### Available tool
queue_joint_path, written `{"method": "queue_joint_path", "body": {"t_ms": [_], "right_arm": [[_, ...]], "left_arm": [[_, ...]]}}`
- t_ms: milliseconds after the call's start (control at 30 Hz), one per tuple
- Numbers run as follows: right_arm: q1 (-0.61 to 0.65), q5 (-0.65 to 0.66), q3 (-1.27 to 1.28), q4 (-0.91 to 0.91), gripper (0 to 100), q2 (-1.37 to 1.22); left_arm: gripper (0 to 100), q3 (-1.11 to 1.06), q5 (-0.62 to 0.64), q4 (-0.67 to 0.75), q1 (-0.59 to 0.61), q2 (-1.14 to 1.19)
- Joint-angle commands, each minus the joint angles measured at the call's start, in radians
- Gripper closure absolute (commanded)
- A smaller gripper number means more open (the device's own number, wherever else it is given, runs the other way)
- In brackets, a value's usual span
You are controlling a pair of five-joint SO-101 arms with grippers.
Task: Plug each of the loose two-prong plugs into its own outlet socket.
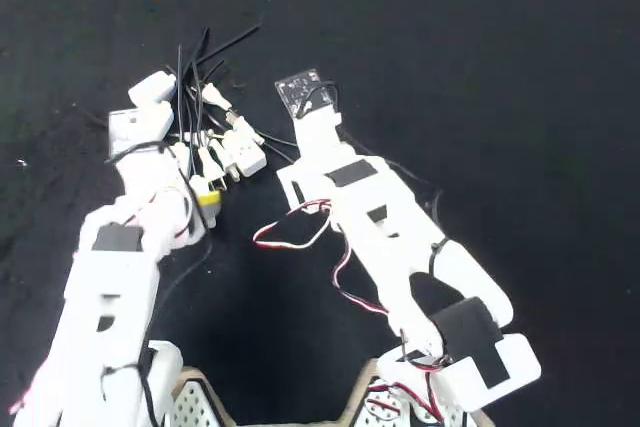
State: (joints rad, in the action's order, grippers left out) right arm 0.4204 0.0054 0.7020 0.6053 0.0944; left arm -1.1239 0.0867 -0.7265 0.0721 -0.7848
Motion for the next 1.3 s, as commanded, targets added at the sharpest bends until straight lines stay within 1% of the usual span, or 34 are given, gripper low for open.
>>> {"method": "queue_joint_path", "body": {"t_ms": [0, 167, 300, 467, 633, 700, 833, 867, 933, 1000, 1100, 1267], "right_arm": [[-0.011, -0.008, -0.024, 0.002, 98.5, 0.068], [-0.058, -0.006, 0.007, -0.002, 98.6, 0.124], [-0.089, -0.006, 0.012, -0.002, 98.6, 0.131], [-0.091, -0.006, 0.013, -0.002, 98.6, 0.128], [-0.091, -0.006, 0.018, -0.003, 98.6, 0.128], [-0.091, -0.006, 0.022, -0.005, 98.6, 0.128], [-0.091, -0.006, 0.039, -0.034, 98.6, 0.131], [-0.091, -0.006, 0.048, -0.044, 98.6, 0.134], [-0.091, -0.006, 0.067, -0.072, 98.6, 0.136], [-0.091, -0.006, 0.077, -0.094, 98.6, 0.136], [-0.091, -0.006, 0.085, -0.101, 98.6, 0.136], [-0.091, -0.006, 0.087, -0.101, 98.6, 0.136]], "left_arm": [[72, 0.113, 0.038, -0.009, -0.044, 0.129], [72, 0.134, 0.048, 0.002, -0.036, 0.186], [72, 0.113, 0.048, 0.048, -0.035, 0.203], [72, 0.059, 0.048, 0.158, -0.035, 0.241], [73, 0.058, 0.048, 0.169, -0.035, 0.282], [78, 0.061, 0.048, 0.169, -0.035, 0.292], [95, 0.058, 0.048, 0.169, -0.035, 0.287], [98, 0.058, 0.048, 0.169, -0.035, 0.287], [96, 0.054, 0.048, 0.167, -0.035, 0.285], [97, 0.062, 0.048, 0.166, -0.035, 0.285], [97, 0.104, 0.046, 0.104, -0.035, 0.259], [97, 0.177, 0.046, -0.106, -0.035, 0.106]]}}
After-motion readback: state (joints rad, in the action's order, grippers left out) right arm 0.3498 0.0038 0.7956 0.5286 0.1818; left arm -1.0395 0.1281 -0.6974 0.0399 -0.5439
